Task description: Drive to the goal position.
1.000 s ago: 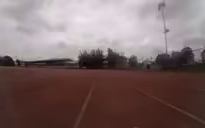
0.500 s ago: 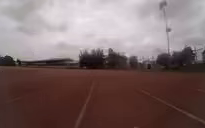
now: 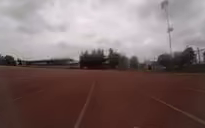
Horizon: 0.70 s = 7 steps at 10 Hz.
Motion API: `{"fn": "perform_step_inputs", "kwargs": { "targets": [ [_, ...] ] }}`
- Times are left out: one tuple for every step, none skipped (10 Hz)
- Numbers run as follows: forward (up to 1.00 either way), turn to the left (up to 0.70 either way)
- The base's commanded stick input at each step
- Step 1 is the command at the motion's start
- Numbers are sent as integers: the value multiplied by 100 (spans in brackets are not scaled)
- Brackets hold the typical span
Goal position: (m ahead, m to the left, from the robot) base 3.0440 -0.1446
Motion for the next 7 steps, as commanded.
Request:
{"fn": "perform_step_inputs", "kwargs": {
  "targets": [
    [70,0],
    [70,0],
    [70,0],
    [70,0],
    [70,0],
    [70,0],
    [70,0]
  ]
}}
